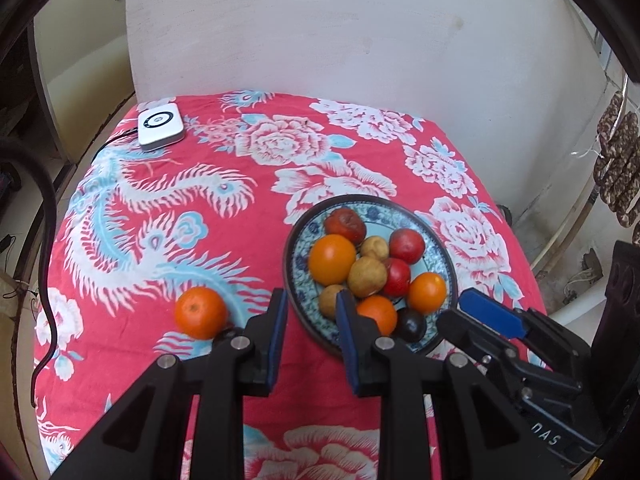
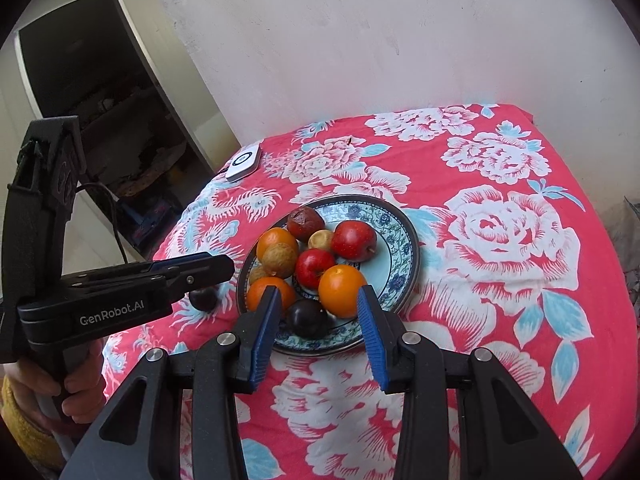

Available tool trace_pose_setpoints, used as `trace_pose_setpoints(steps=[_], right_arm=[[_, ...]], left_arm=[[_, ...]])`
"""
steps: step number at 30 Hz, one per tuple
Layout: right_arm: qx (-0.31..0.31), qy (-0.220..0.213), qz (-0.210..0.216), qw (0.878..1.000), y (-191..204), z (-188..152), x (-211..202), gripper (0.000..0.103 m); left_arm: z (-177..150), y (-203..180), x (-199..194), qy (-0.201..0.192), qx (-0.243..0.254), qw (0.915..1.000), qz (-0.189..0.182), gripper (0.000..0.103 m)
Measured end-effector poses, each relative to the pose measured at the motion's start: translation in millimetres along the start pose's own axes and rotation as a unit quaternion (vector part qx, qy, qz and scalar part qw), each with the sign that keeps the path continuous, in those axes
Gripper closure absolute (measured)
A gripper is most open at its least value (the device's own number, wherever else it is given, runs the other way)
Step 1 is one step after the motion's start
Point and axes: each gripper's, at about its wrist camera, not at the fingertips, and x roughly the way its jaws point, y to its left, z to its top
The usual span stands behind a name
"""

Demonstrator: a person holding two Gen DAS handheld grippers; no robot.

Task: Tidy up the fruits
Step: 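Withdraw both open tools from the plate toward the orange and plum on the cloth, then grasp the orange with the left tool while the right tool grasps the dark plum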

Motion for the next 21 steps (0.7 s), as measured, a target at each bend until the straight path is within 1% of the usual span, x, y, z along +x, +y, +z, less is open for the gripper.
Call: trace_pose_setpoints(steps=[14, 18, 21], right_arm=[[-0.017, 0.010, -0.013, 1.000, 24.8, -2.3, 7.0, 0.062], [-0.026, 0.016, -0.013, 0.999, 33.5, -3.5, 10.7, 0.062], [-0.031, 0.021, -0.013, 0.999, 39.2, -4.1, 13.8, 0.062]], left_arm=[[-10.1, 38.3, -14.7, -0.016, -0.014, 0.9994, 0.029, 0.078], [-14.0, 55.0, -15.6, -0.017, -0.025, 0.9986, 0.044, 0.078], [-16.8, 67.3, -16.2, -0.016, -0.038, 0.9981, 0.045, 0.078]])
